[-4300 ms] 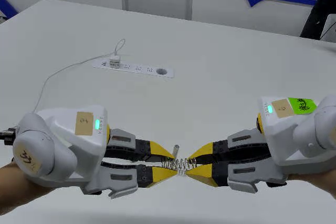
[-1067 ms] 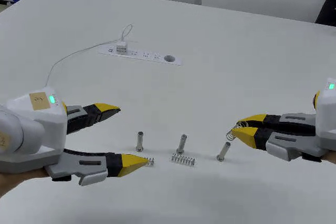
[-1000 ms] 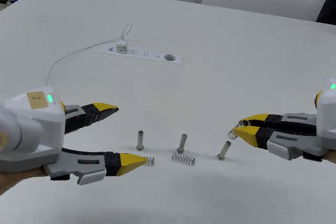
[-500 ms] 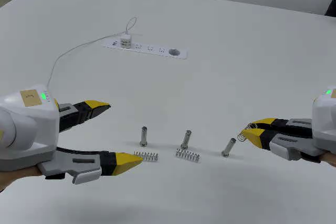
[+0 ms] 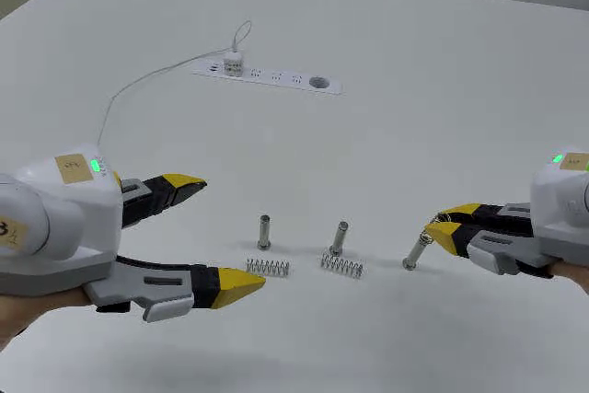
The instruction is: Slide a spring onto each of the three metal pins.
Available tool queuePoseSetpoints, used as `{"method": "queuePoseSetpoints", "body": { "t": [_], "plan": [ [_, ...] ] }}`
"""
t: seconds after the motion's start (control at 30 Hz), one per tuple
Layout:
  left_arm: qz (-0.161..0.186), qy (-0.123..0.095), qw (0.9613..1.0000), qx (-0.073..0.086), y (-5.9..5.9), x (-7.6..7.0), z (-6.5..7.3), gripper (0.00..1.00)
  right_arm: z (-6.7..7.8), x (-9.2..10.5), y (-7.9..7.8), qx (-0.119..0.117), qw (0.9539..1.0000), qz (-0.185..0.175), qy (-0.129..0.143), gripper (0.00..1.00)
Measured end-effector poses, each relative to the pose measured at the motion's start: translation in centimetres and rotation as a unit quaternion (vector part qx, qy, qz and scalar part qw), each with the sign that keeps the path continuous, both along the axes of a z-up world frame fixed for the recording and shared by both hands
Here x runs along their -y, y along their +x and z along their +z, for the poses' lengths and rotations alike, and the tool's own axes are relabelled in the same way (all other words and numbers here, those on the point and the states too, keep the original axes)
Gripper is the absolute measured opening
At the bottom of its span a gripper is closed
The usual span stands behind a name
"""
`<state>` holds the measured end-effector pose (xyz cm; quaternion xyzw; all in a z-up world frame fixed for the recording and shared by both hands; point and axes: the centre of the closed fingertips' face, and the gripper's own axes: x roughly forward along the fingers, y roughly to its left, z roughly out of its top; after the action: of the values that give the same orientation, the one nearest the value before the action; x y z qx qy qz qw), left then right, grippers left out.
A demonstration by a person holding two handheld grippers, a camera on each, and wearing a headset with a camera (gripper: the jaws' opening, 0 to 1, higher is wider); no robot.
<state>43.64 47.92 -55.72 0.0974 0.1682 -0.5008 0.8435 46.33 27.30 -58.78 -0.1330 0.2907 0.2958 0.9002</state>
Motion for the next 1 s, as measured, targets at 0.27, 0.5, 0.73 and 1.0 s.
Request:
{"method": "queuePoseSetpoints", "body": {
  "t": [0.27, 0.5, 0.73, 1.0],
  "plan": [
    [0.003, 0.007, 1.0, -0.006, -0.3, -0.3, -0.5, 0.79, -0.6, -0.1, 0.0, -0.004, 1.0, 0.001, -0.004, 0.11],
    [-0.001, 0.01, 0.9999, -0.008, -0.6, -0.2, -0.6, 0.79, -2.3, -0.6, -0.2, -0.01, 0.9994, 0.014, -0.03, 0.11],
    [0.0, 0.013, 0.9998, -0.014, -0.7, -0.1, -1.2, 0.78, -3.3, -0.6, 0.0, -0.019, 0.9992, 0.013, -0.033, 0.11],
    [0.005, 0.011, 0.9997, -0.021, -0.6, -0.1, -1.6, 0.78, -4.5, -0.7, 0.1, -0.03, 0.9987, 0.017, -0.039, 0.11]
  ]
}}
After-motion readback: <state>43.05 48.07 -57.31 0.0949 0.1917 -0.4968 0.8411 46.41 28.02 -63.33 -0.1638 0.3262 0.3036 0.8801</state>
